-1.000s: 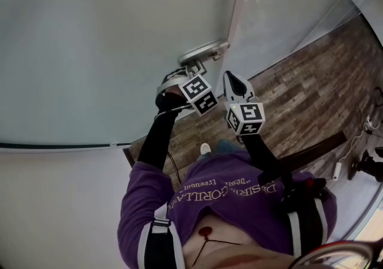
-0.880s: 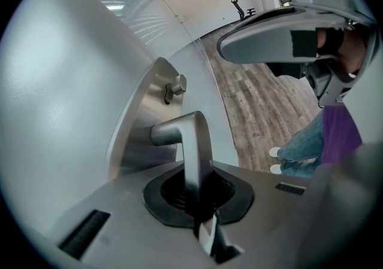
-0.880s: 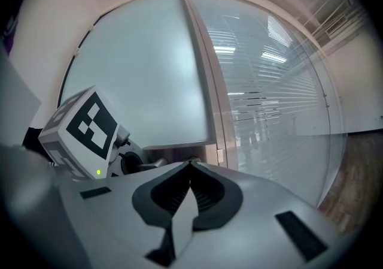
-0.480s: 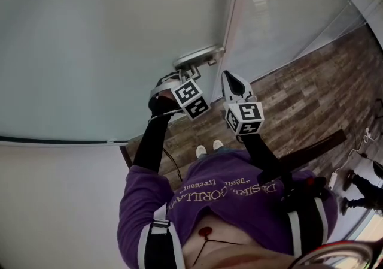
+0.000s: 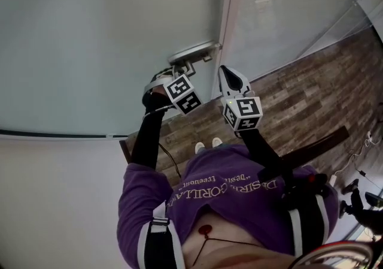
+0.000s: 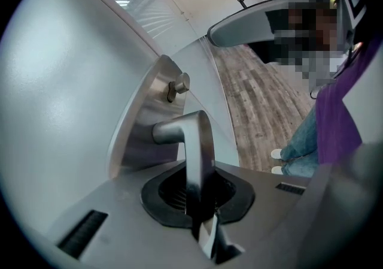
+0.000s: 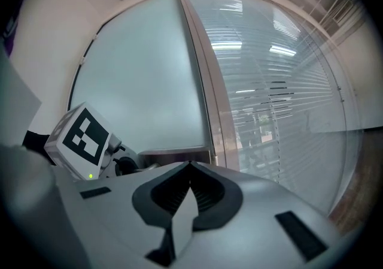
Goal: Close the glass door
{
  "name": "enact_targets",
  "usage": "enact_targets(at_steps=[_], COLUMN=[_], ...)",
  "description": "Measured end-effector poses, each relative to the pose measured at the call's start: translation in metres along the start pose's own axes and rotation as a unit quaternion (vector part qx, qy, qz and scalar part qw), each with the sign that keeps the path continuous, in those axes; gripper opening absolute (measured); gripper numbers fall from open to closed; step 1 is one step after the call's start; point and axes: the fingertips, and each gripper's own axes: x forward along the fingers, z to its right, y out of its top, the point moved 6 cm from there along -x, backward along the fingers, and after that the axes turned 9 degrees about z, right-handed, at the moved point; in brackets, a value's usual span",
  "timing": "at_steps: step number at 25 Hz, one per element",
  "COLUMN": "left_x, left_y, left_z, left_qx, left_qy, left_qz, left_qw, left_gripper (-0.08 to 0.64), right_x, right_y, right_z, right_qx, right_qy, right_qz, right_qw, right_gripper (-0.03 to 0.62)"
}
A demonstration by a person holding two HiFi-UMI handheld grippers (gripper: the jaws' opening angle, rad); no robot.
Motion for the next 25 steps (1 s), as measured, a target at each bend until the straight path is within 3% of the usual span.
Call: enact_targets(at_steps=[11, 25], left_x=[0.010, 0.008], left_y=[-0.016, -0.012], left_z=[-0.003, -0.008], left_qx=[-0.009, -0.005], left_qy=[0.009, 0.019], left_qz=[-0.001, 0.004], left_qw=[0.9999, 0.9998], left_gripper=[0.012, 0.014], right_x=[0.000, 0.009], right_y=[-0.021, -0.010], right_z=[0.005, 0.004], right_qx=[-0.005, -0.008], right_qy=[0.018, 0.014], right_qz=[-0.009, -0.003], right_qw=[1.000, 1.000], right_gripper=[-0.003, -0.003])
